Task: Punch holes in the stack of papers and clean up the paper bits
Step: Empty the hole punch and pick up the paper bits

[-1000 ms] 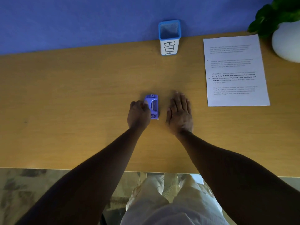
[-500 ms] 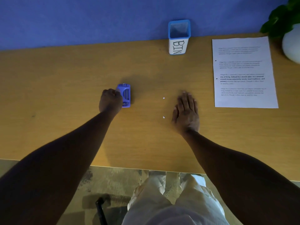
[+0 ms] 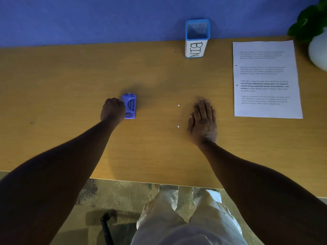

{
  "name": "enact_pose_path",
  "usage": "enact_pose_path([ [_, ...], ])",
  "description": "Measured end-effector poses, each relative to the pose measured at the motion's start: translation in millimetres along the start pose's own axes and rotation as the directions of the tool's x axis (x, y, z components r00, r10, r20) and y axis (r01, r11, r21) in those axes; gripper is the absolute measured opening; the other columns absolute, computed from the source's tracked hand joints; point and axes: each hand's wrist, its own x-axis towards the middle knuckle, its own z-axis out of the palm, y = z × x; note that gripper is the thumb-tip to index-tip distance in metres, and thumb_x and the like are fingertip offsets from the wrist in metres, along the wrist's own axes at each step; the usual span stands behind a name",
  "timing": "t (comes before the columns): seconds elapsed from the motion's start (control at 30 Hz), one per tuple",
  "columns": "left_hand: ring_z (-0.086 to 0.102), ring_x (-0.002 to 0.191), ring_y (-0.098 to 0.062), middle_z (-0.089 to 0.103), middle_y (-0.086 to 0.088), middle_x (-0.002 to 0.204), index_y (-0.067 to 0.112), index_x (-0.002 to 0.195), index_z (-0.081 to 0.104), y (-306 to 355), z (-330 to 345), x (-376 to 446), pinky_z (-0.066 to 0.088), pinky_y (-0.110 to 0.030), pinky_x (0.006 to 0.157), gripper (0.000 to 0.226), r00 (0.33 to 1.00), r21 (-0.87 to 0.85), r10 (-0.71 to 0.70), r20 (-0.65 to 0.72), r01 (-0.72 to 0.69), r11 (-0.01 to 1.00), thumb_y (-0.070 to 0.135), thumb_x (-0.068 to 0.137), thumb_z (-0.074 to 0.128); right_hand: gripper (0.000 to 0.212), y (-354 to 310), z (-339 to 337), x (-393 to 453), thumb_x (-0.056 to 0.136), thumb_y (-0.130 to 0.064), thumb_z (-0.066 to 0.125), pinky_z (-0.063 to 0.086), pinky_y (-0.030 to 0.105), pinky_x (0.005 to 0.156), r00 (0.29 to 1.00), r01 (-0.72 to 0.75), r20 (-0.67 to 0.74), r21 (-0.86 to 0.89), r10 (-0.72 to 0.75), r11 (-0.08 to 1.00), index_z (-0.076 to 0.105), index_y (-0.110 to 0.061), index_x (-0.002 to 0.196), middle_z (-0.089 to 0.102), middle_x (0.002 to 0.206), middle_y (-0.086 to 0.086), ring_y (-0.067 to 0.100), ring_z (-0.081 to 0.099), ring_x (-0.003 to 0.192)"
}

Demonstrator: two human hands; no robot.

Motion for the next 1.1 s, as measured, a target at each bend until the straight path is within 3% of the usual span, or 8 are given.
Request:
enact_pose_path([
  [0.17, 0.058, 0.107, -0.037, 0.062, -0.022, 0.119, 0.0, 0.118, 0.063, 1, 2, -3, 0.048, -0.044, 0.09, 0.045, 1.0, -0.018, -0.014, 0.0, 0.014, 1.0, 0.034, 0.103, 0.036, 0.048, -1, -4, 2, 0.097, -0.031, 0.042, 0.022, 0.046, 0.118, 0.999, 0.002, -0.045, 0.009, -0.002, 1.0, 0.05, -0.007, 0.138, 0.038, 0.154, 0.012, 0.031, 0.028, 0.145],
  [0.3, 0.05, 0.12, -0.03, 0.056, -0.009, 0.128, 0.014, 0.127, 0.055, 0, 3, -13, 0.045, -0.042, 0.093, 0.042, 0.991, -0.052, 0.045, -0.125, -0.052, 0.997, 0.04, 0.093, 0.054, 0.033, -6, -13, 16, 0.091, -0.031, 0.054, 0.038, 0.045, 0.097, 0.994, -0.029, -0.106, 0.02, 0.031, 0.999, 0.067, -0.012, 0.114, 0.054, 0.131, 0.007, 0.032, 0.048, 0.119],
  [0.4, 0.046, 0.121, -0.03, 0.051, -0.01, 0.129, 0.015, 0.129, 0.051, 6, 8, -22, 0.045, -0.046, 0.093, 0.048, 0.955, 0.004, 0.161, -0.249, -0.166, 0.986, 0.037, 0.087, 0.062, 0.024, -13, -19, 27, 0.089, -0.03, 0.058, 0.041, 0.042, 0.086, 0.996, -0.064, -0.053, 0.05, 0.067, 0.997, 0.071, -0.015, 0.103, 0.056, 0.122, 0.005, 0.032, 0.05, 0.107],
  [0.5, 0.047, 0.117, -0.031, 0.052, -0.009, 0.126, 0.017, 0.125, 0.052, 20, 17, -29, 0.045, -0.044, 0.09, 0.045, 0.927, 0.057, 0.257, -0.272, -0.251, 0.966, 0.035, 0.085, 0.063, 0.021, -18, -20, 35, 0.089, -0.027, 0.058, 0.043, 0.038, 0.083, 0.999, -0.042, 0.031, 0.104, 0.039, 0.994, 0.071, -0.017, 0.102, 0.056, 0.122, 0.004, 0.03, 0.048, 0.108],
  [0.77, 0.051, 0.112, -0.031, 0.06, -0.005, 0.115, 0.019, 0.109, 0.065, 43, 51, -51, 0.046, -0.039, 0.09, 0.025, 0.88, 0.008, 0.475, -0.031, -0.475, 0.88, 0.026, 0.085, 0.07, 0.021, -31, -26, 57, 0.092, -0.025, 0.06, 0.042, 0.032, 0.086, 0.979, -0.016, 0.2, 0.21, -0.027, 0.978, 0.072, -0.022, 0.107, 0.057, 0.117, 0.004, 0.025, 0.049, 0.111],
  [1.0, 0.058, 0.101, -0.015, 0.063, 0.005, 0.103, 0.023, 0.105, 0.071, 51, 73, -75, 0.054, -0.038, 0.082, 0.021, 0.789, -0.151, 0.589, 0.173, -0.57, 0.808, 0.029, 0.085, 0.076, 0.016, -35, -27, 69, 0.091, -0.025, 0.064, 0.044, 0.027, 0.08, 0.964, -0.101, 0.263, 0.258, 0.03, 0.961, 0.075, -0.025, 0.102, 0.06, 0.112, -0.001, 0.019, 0.056, 0.107],
  [1.1, 0.054, 0.095, -0.009, 0.063, 0.007, 0.102, 0.025, 0.106, 0.072, 51, 78, -82, 0.053, -0.036, 0.082, 0.022, 0.767, -0.162, 0.607, 0.206, -0.586, 0.794, 0.03, 0.085, 0.075, 0.014, -36, -27, 73, 0.09, -0.026, 0.066, 0.051, 0.034, 0.084, 0.953, -0.146, 0.297, 0.266, 0.064, 0.953, 0.075, -0.024, 0.1, 0.061, 0.11, -0.002, 0.017, 0.058, 0.104],
])
